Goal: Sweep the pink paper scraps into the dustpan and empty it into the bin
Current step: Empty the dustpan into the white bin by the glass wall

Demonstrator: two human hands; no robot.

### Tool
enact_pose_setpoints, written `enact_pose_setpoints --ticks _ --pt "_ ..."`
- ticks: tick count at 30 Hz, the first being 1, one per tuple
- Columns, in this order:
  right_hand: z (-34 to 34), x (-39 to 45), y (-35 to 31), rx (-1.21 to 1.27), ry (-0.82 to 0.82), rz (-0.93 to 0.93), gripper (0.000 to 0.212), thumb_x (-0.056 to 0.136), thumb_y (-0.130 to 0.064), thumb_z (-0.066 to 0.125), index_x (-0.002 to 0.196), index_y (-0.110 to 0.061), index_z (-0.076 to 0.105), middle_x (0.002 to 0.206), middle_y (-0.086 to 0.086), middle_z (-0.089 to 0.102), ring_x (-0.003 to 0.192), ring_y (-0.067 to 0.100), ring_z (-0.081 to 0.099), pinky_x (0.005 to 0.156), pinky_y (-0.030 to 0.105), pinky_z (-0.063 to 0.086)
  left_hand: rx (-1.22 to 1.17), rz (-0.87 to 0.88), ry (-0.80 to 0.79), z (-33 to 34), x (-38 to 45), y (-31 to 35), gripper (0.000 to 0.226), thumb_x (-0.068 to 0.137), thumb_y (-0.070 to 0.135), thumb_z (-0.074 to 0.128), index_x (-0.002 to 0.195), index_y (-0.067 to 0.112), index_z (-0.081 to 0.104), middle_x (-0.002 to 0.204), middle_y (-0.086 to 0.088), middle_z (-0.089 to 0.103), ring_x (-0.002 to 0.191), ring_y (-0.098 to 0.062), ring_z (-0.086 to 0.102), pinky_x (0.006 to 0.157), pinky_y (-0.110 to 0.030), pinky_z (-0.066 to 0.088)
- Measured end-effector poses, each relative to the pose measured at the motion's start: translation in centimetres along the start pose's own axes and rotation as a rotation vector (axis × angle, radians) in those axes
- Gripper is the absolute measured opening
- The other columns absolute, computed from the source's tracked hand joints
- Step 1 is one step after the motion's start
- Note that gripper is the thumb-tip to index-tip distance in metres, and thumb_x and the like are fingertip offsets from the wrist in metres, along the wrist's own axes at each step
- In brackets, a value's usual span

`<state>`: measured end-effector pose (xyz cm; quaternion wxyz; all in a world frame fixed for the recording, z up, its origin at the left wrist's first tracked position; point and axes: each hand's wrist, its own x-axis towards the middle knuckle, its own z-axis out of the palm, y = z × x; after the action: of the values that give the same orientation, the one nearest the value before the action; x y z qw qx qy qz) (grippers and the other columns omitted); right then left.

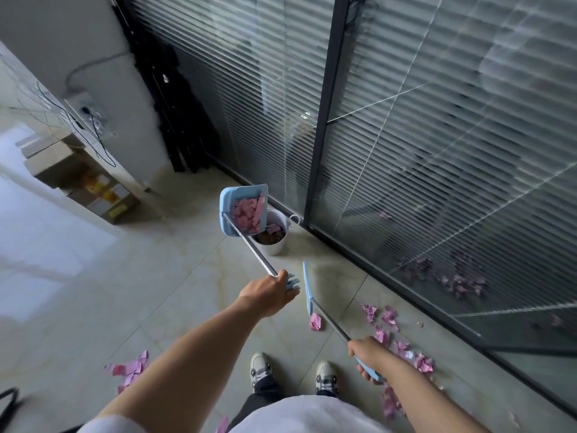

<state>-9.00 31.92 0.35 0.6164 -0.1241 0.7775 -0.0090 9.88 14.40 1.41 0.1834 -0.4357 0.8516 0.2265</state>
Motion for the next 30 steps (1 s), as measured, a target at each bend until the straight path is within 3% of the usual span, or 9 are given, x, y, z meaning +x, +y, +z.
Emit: enact_pose_setpoints --ticks 4,10,14,30 --pt "-0.3 0.3 0.3 0.004 0.001 0.014 0.010 0.084 -0.015 0.042 0.079 -0.011 0.050 0.065 0.005 0.044 0.045 0.013 0.037 0.045 0.016 0.031 0.081 0.033 0.008 0.4 -0.1 0.0 0.053 0.095 0.059 0.035 0.124 0.015 0.041 0.103 -0.012 0.066 0.085 -0.036 0.066 0.063 -0.037 0.051" --pt "-0.8 0.4 0.5 -0.010 0.025 0.012 0.012 0.084 -0.015 0.042 0.085 -0.010 0.053 0.066 0.007 0.048 0.046 0.015 0.040 0.046 0.019 0.033 0.182 0.068 -0.004 0.8 -0.4 0.1 0.053 0.095 0.058 0.036 0.124 0.014 0.041 0.099 -0.013 0.068 0.083 -0.035 0.066 0.057 -0.033 0.042" --pt "-0.9 0.2 0.6 -0.002 0.022 0.014 0.014 0.085 -0.015 0.042 0.089 -0.010 0.054 0.066 0.007 0.048 0.047 0.015 0.040 0.046 0.019 0.033 0.279 0.073 -0.043 1.3 -0.6 -0.2 0.056 0.097 0.056 0.034 0.132 0.013 0.038 0.108 -0.013 0.067 0.089 -0.035 0.067 0.060 -0.033 0.042" --pt "-0.6 0.3 0.8 -0.011 -0.012 0.009 0.012 0.085 -0.017 0.041 0.083 -0.012 0.052 0.065 0.004 0.046 0.048 0.014 0.040 0.045 0.018 0.032 0.375 0.071 -0.061 2.1 -1.2 -0.3 0.056 0.098 0.053 0.032 0.137 0.013 0.035 0.117 -0.012 0.066 0.095 -0.033 0.067 0.066 -0.034 0.047"
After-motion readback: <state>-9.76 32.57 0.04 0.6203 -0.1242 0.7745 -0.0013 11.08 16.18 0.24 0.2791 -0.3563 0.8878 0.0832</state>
